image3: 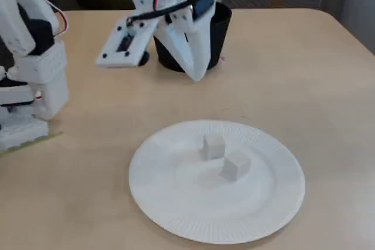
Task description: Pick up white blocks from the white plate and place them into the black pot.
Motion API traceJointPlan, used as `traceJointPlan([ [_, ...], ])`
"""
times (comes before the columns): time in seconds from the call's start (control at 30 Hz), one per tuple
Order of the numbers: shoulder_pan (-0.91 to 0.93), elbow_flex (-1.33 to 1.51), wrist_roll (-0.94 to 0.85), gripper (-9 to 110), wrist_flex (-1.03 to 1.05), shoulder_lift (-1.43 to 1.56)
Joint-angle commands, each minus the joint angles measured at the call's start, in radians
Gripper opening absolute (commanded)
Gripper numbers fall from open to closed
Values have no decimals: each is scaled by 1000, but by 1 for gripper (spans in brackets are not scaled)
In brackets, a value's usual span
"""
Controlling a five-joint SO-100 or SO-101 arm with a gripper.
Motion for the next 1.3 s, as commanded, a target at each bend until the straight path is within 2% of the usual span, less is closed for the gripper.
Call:
traceJointPlan([
  [0.0,71,-91,25,-2,-21,-72],
  [0.1,75,-147,-18,-2,-109,-187],
  [0.23,112,-239,-106,19,-87,-256],
  [0.3,107,-275,-107,23,-41,-322],
  [0.73,138,-580,-179,30,181,-638],
  [1.27,141,-595,-202,32,268,-719],
])
